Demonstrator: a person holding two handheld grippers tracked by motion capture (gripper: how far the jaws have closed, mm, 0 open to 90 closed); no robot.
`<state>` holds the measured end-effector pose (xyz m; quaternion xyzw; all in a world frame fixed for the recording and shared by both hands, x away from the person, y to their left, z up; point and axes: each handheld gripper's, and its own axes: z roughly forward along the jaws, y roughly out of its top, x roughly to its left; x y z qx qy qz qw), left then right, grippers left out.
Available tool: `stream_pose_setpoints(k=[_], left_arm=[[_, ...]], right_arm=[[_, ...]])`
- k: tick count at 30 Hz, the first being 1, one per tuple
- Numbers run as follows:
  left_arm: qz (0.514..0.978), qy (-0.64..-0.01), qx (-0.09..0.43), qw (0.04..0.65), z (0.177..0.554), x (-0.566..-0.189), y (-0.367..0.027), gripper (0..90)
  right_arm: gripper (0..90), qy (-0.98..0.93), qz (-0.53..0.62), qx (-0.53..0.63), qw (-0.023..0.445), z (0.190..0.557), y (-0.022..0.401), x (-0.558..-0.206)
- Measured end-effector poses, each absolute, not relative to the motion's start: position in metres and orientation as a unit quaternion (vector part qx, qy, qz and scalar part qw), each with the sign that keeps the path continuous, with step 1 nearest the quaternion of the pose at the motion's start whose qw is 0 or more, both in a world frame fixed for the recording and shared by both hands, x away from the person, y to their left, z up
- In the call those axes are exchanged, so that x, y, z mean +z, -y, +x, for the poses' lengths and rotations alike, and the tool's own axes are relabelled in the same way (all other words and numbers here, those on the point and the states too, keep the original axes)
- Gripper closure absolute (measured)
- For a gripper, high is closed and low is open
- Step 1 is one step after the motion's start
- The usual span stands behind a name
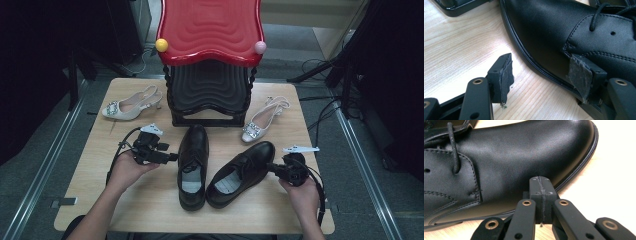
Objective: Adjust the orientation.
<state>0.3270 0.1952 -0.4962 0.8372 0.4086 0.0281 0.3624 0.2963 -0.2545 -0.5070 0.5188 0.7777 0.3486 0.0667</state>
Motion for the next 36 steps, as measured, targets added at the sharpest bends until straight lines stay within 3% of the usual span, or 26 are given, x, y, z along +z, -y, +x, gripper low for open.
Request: stream_pose_setpoints(k=[4,16,33,36], left_arm=[[0.838,-0.409,0.027,0.361,0.326,-0.496,-0.194,36.2],[0.835,-0.414,0.029,0.362,0.322,-0.497,-0.198,36.6],[0.834,-0.416,0.026,0.361,0.317,-0.500,-0.199,36.5],[0.833,-0.416,0.027,0.363,0.317,-0.499,-0.201,36.5]], right_arm=[[90.0,-0.770,0.523,0.363,0.044,0.300,0.254,-0.510],[90.0,-0.778,0.511,0.362,0.038,0.309,0.235,-0.510],[90.0,-0.780,0.498,0.375,0.054,0.326,0.219,-0.502],[90.0,-0.780,0.505,0.363,0.078,0.328,0.225,-0.501]])
